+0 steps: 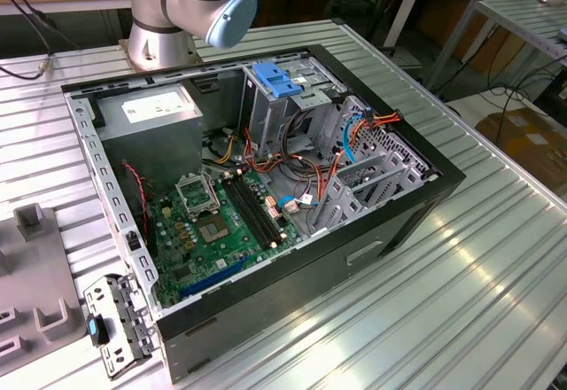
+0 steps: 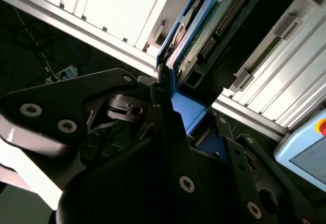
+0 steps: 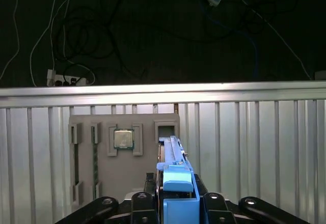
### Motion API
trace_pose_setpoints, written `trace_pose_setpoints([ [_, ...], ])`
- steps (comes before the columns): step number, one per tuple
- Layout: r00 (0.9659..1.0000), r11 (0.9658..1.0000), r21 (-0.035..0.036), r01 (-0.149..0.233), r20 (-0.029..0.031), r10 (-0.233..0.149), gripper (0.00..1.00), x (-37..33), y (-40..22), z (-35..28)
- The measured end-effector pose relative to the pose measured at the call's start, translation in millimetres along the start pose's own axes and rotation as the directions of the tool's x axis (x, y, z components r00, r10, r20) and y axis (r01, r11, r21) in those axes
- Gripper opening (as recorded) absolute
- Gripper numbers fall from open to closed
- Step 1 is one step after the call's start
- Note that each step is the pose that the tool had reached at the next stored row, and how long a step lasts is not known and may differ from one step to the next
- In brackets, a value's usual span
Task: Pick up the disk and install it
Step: 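Pick up the disk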
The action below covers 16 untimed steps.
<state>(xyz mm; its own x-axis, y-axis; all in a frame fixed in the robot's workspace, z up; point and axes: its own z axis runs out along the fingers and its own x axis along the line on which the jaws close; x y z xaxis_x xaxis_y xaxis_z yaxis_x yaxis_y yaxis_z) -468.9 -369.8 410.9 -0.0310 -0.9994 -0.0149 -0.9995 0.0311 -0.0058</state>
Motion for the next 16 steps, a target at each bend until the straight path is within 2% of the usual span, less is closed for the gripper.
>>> trace_pose_setpoints([
  [3, 1.0, 1.0, 0.0001, 0.0, 0.0001, 0.0, 0.37, 0.0, 0.0, -3.4],
  [9, 1.0, 1.0, 0.0, 0.0, 0.0, 0.0, 0.37, -0.2, -0.1, -15.0],
  [16, 1.0, 1.0, 0.0, 0.0, 0.0, 0.0, 0.37, -0.3, -0.1, -21.8],
])
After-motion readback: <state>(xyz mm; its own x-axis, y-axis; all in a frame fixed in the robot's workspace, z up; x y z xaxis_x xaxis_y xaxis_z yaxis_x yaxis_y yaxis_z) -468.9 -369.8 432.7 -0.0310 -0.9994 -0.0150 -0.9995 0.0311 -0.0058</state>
